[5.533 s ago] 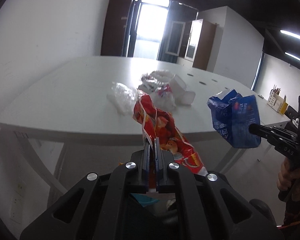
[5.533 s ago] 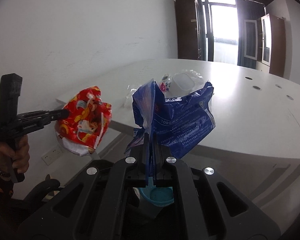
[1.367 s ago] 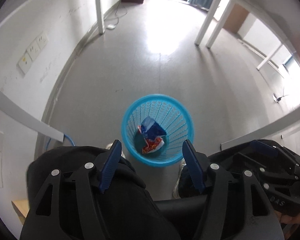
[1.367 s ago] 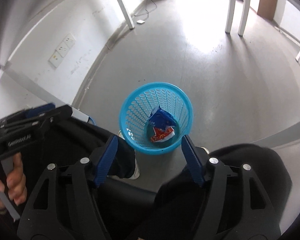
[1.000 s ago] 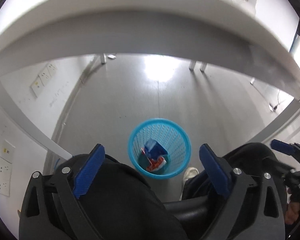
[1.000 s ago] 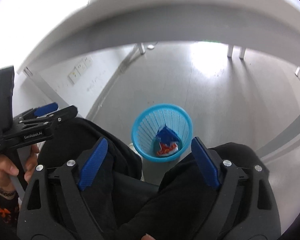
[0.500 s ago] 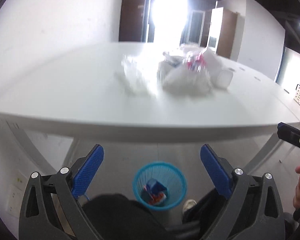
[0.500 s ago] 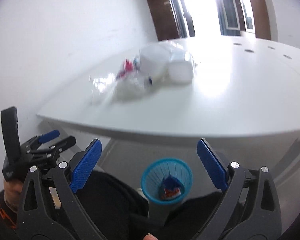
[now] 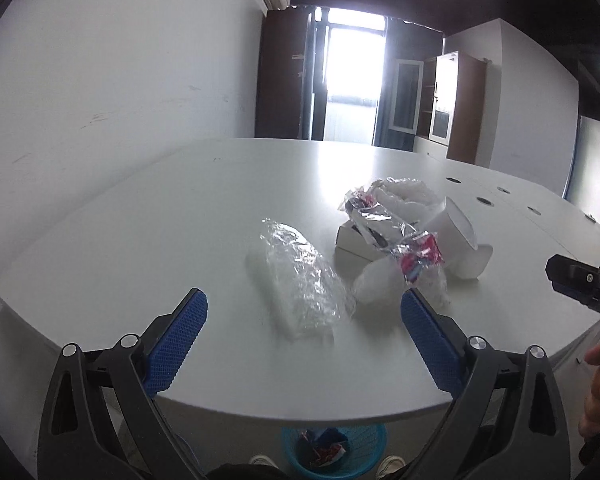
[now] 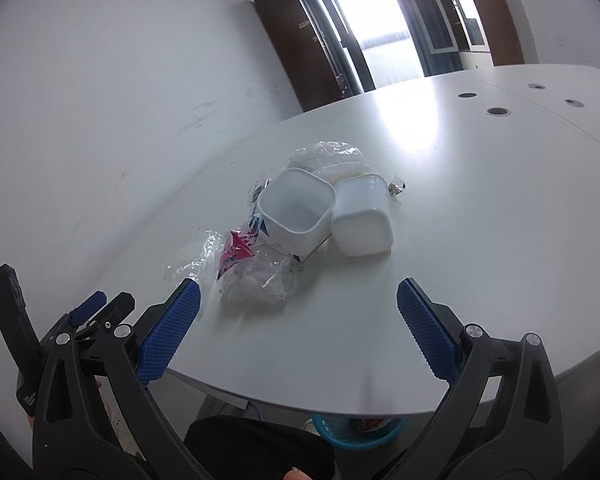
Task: Collect trash
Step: 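Grasp the clear plastic film with the left tool while the right tool grasps a white container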
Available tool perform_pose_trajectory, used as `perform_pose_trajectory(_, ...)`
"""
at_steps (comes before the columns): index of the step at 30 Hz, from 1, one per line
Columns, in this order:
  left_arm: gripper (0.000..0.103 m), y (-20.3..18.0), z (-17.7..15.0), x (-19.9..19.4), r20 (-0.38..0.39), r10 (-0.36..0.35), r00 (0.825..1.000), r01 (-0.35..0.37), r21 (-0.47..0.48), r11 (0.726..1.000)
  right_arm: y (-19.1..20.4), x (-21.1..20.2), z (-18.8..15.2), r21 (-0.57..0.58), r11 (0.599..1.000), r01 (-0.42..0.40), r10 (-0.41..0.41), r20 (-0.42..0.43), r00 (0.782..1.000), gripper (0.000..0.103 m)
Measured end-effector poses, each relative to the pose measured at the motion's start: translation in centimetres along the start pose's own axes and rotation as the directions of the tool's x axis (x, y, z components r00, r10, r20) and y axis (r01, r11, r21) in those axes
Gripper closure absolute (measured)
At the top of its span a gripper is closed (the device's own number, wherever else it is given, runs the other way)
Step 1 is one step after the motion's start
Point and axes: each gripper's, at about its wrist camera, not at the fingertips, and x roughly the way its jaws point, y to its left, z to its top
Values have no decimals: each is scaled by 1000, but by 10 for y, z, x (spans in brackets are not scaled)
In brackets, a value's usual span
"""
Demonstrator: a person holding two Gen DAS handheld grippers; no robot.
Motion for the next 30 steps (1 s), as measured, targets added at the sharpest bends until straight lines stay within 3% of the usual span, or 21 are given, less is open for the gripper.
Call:
perform_pose_trajectory(7, 8, 7, 23, 35, -34, 2, 999, -3, -37, 999, -6, 24, 18, 65, 998, 18, -15, -37, 999, 13)
perform_pose_trajectory(11, 9, 13, 17, 49, -71, -15, 997, 11, -54, 998, -17, 46, 28, 135, 990, 33, -23, -71, 997, 13)
perform_pose_trajectory(16, 10, 20, 12, 59, -100, -43, 994, 35, -77, 996, -28, 71, 39, 225, 974, 30, -5, -110, 994, 22)
perform_pose_trajectory(26, 25, 31, -3, 85, -181, -100, 978, 76, -132, 988, -30, 102, 42, 278, 960, 20, 26, -161, 987, 51)
perform_pose_trajectory(29, 33, 28, -6, 89, -195, -112, 974, 89, -123, 988, -30, 108, 42, 285, 958, 17, 35, -175, 984, 63)
perform_pose_trajectory(30, 40, 27, -7, 89, -200, -114, 973, 92, -119, 989, -30, 110, 42, 289, 957, 15, 40, -181, 983, 70)
